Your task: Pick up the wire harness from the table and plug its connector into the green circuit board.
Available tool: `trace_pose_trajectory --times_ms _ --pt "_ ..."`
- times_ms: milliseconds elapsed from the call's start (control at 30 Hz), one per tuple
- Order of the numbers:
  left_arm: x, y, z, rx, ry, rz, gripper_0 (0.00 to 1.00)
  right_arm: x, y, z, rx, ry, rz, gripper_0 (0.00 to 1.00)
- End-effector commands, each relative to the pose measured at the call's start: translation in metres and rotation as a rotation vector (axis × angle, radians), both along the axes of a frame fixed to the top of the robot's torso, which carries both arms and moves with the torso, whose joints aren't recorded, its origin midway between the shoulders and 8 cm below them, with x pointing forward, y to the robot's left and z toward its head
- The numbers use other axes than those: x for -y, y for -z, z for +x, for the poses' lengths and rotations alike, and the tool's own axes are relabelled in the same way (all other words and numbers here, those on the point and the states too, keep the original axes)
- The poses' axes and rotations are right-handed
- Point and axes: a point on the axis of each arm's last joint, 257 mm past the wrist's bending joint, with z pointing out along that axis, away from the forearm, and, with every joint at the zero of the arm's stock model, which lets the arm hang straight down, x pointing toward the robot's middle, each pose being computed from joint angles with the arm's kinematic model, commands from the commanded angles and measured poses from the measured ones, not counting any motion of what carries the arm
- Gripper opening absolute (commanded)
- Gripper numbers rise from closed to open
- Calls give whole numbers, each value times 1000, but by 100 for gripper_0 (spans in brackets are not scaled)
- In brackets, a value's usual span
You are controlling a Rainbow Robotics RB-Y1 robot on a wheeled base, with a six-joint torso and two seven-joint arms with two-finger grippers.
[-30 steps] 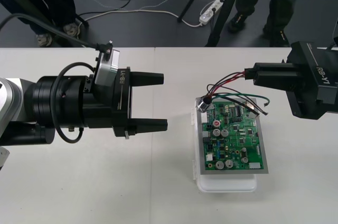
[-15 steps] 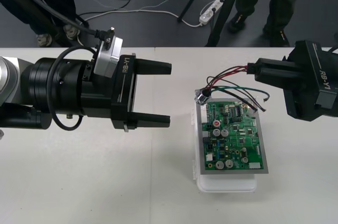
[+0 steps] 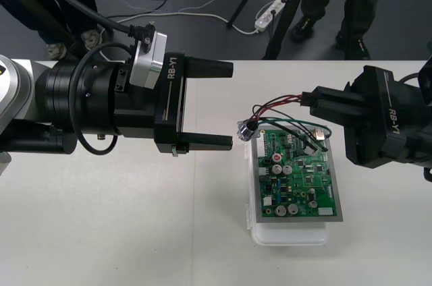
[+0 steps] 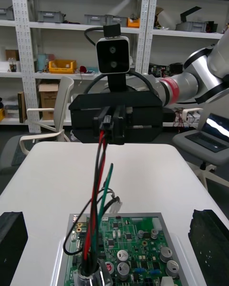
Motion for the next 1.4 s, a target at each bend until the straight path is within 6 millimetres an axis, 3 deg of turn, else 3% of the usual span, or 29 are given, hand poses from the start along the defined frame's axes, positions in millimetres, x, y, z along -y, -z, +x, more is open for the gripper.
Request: trace_pose_trajectory --times_ms 33,767,1400 --pt "2 -16 7 86 -19 -7 100 -11 2 -5 42 3 35 0" --pt "17 -30 -1 55 1 -99 100 -23 -4 -8 120 16 96 0" --pt "17 -33 -3 58 8 -113 100 -52 -6 -14 149 -19 127 0"
